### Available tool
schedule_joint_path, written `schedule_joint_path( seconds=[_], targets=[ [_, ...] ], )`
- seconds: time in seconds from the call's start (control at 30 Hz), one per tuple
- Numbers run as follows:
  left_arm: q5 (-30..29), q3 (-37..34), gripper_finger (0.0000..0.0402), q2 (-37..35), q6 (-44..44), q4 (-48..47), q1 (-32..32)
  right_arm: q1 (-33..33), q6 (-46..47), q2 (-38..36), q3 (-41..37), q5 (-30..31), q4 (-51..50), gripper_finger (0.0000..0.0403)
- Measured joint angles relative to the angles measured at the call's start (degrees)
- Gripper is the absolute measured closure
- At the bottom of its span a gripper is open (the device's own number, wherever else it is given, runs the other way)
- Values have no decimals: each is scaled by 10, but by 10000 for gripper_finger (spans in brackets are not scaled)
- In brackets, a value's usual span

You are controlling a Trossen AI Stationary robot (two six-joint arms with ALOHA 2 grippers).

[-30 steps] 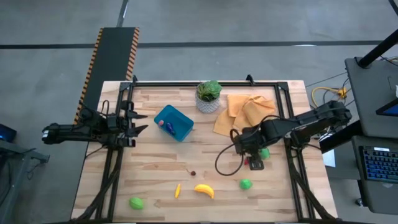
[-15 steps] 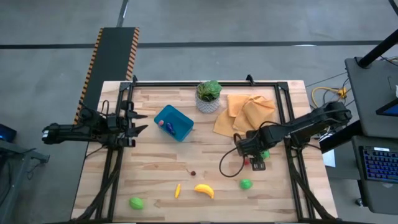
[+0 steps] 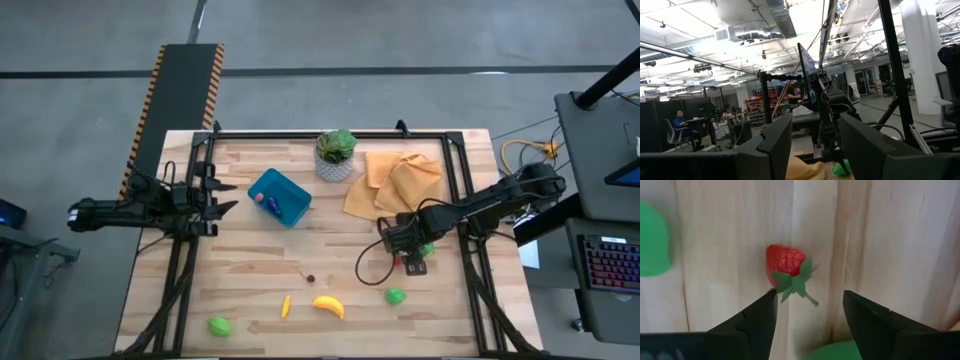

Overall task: Pick and placing Produce into tupperware
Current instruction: Put the red strawberry into the blue bin

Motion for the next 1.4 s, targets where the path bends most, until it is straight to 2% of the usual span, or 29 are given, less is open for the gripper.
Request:
schedule_joint_path(
  seconds=[0.87, 1.1, 1.4],
  targets=[
    [0, 0, 250, 0, 0, -1, 0, 0, -14, 0, 0, -6, 37, 319],
    [0, 0, 250, 0, 0, -1, 0, 0, -12, 1, -6, -8, 52, 334],
    [0, 0, 250, 0, 0, -2, 0, 0, -6, 1, -36, -34, 79, 329]
  ],
)
